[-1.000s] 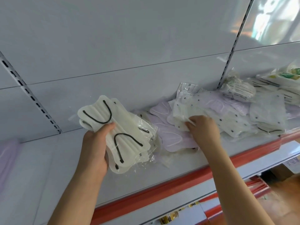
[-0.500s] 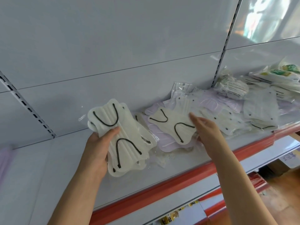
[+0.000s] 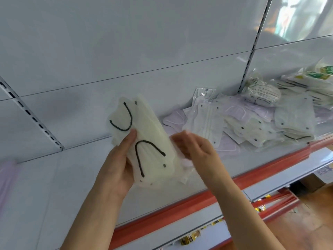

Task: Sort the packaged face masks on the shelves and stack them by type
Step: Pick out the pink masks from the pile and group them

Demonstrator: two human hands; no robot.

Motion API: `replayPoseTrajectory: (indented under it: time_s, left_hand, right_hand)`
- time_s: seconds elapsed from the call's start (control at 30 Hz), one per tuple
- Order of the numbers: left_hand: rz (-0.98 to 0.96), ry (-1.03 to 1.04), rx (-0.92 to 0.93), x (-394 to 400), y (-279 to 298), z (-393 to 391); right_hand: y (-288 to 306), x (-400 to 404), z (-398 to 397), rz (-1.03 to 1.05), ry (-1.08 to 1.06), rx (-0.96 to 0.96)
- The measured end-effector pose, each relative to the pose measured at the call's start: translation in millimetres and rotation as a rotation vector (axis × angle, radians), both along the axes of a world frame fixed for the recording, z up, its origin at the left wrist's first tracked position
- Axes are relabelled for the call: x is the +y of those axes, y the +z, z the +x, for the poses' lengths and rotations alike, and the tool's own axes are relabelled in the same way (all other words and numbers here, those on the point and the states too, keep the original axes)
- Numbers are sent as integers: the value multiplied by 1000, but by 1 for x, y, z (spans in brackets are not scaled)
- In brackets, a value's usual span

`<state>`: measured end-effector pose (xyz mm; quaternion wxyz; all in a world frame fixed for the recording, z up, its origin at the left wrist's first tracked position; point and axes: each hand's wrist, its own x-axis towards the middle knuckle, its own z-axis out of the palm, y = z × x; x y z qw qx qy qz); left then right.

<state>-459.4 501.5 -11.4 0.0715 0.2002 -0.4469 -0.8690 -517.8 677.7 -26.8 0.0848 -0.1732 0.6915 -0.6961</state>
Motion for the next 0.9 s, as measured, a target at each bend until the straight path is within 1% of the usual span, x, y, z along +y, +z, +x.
replayPoseTrajectory:
  time_s: [0.03,0.07,0.1,0.13,0.17,0.2,0.27,0.3,0.33,0.4,0.43,0.47,0.5,0.53,0.57,0.67,0.73,0.83,0.9]
  left_hand:
    - [-56,32,2,-3,0,0]
    - [-112,77,5,-6,-1,0]
    - [-157,117,10,-9,-1,1]
    - [-188,145,13,-10,-2,1]
    - [-203,152,14,-10,-3,2]
    - [-210,149,10,-9,-3,3]
    - [-223,147,-9,-6,-4,4]
    - [-232,143,-17,-5,-5,4]
    - [-235,137,-21,-5,-5,4]
    - [-224,119,-19,-6,-4,5]
    - [-213,111,-21,-7,-3,5]
    - [-206,107,-24,-8,-1,5]
    - [-201,106,-26,-9,0,4]
    - [-195,107,-25,-10,0,4]
    - [-187,110,-24,-11,1,3]
    - [-171,104,-37,-8,1,2]
    - [-162,98,-58,-5,-1,1]
    - [-124,82,-85,-1,-3,-1]
    - [-99,64,-85,2,-2,-1]
  right_hand:
    - [-6,6,-14,132,-104,96]
    - [-12,14,-30,394,-217,215]
    - [-19,22,-44,706,-287,289]
    - [-26,29,-56,938,-319,288]
    - [-32,35,-65,1039,-330,251]
    - [-35,38,-71,1063,-340,229]
    - [-36,39,-76,996,-370,255]
    - [-39,41,-79,883,-378,239]
    - [-39,43,-76,699,-383,186]
    - [-30,45,-62,193,-379,11]
    - [-24,46,-53,-28,-358,-91]
    - [-20,47,-47,-204,-318,-203]
    - [-16,47,-42,-336,-289,-297]
    - [-14,47,-40,-415,-293,-365]
    - [-14,47,-38,-441,-319,-406]
    - [-22,47,-40,-409,-424,-478]
    - [-28,50,-41,-383,-402,-493]
    - [-29,49,-36,-235,-314,-354]
    - [-27,40,-26,-254,-297,-290]
